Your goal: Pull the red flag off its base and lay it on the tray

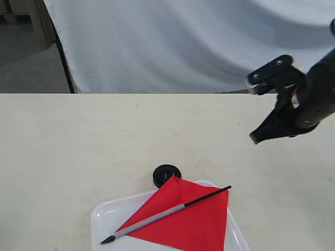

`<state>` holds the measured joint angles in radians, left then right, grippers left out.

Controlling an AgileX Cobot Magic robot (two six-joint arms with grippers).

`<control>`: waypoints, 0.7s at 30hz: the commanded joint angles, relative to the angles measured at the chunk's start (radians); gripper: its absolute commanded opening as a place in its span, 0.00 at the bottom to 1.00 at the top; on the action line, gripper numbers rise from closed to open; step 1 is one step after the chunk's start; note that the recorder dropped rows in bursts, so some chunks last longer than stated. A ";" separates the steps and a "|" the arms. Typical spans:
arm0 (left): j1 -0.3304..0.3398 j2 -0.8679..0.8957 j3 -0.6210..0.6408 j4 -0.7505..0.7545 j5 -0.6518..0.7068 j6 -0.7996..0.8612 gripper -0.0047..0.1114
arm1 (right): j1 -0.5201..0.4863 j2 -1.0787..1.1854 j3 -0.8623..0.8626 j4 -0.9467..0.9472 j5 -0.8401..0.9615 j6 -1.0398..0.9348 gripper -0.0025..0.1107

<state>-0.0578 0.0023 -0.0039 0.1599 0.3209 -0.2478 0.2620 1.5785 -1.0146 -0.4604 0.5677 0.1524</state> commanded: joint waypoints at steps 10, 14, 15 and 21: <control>-0.004 -0.002 0.004 0.000 0.000 0.001 0.04 | -0.404 -0.447 0.200 0.317 -0.411 0.075 0.02; -0.004 -0.002 0.004 0.000 0.000 0.001 0.04 | -0.397 -0.623 0.305 0.349 -0.513 0.081 0.02; -0.004 -0.002 0.004 0.000 0.000 0.001 0.04 | -0.385 -0.673 0.323 0.360 -0.513 0.086 0.02; -0.004 -0.002 0.004 0.000 0.000 0.001 0.04 | -0.337 -0.974 0.430 0.363 -0.513 0.086 0.02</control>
<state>-0.0578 0.0023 -0.0039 0.1599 0.3209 -0.2478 -0.0867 0.7310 -0.6286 -0.1057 0.0643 0.2367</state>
